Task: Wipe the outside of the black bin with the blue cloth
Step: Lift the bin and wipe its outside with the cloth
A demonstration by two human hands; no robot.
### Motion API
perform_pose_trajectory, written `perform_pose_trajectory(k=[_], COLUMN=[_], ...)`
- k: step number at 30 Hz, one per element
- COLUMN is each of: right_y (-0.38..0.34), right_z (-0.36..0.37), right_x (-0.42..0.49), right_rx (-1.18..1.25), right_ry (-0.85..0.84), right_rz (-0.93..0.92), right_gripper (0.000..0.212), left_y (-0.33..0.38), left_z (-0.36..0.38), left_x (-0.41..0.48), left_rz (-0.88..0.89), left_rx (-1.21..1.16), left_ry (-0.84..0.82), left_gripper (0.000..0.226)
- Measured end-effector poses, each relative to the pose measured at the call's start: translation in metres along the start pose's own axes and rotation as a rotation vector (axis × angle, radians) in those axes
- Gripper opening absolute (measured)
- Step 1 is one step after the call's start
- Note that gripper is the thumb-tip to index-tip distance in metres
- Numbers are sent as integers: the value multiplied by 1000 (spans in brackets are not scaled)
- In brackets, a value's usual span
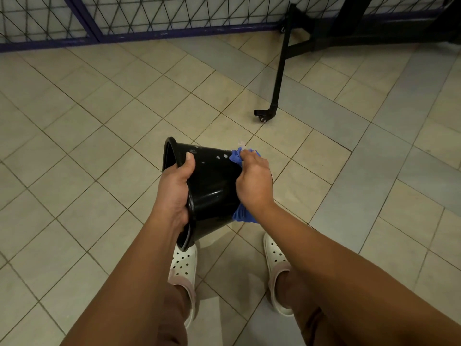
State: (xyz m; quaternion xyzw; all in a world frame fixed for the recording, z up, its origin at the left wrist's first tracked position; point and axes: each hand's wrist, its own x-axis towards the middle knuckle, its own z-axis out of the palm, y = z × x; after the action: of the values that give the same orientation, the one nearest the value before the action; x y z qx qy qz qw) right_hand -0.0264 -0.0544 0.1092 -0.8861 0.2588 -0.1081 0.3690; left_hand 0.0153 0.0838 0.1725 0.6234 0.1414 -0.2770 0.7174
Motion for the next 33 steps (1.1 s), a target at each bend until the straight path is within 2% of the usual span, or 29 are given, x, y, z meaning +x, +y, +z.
perform_pose_trajectory(k=[5, 8, 13, 15, 16, 17, 19, 21, 23, 25, 27, 31, 33], right_y=[-22, -18, 4, 8, 8, 8, 14, 24, 27, 23, 16, -1, -5], right_z=[2, -6, -12, -14, -16, -20, -26, -29, -31, -26, -17, -3, -5], right_x=[-11, 4, 18, 18, 18, 17, 16, 16, 12, 6, -4, -14, -7], right_rx=[-13, -19, -5, 136, 193, 208, 132, 40, 91, 122, 86, 113, 99], right_ry=[-39, -37, -25, 54, 108, 136, 78, -46, -112, -64, -37, -49, -87], right_rz=[-211, -250, 7, 102, 92, 37, -100, -172, -163, -192, -269, -538, -578], right_gripper=[45, 40, 30, 26, 22, 19, 18, 27, 38, 44, 41, 32, 33], left_y=[3, 2, -1, 0, 1, 2, 3, 3, 3, 2, 1, -2, -2], left_z=[-2, 0, 0, -2, -3, -3, -4, -5, -5, -6, -5, -3, -1], left_x=[2, -1, -1, 1, 3, 4, 6, 6, 6, 6, 7, 7, 6], left_rz=[-38, -12, 7, -9, -20, -36, -60, -60, -52, -52, -69, -118, -99], left_rx=[-14, -9, 29, 22, 20, 13, -3, -4, -10, -23, -33, -41, -45], left_ry=[-86, -113, -74, -66, -60, -60, -60, -54, -50, -44, -30, -70, -81], left_gripper=[27, 31, 27, 29, 31, 32, 33, 31, 30, 31, 32, 44, 41])
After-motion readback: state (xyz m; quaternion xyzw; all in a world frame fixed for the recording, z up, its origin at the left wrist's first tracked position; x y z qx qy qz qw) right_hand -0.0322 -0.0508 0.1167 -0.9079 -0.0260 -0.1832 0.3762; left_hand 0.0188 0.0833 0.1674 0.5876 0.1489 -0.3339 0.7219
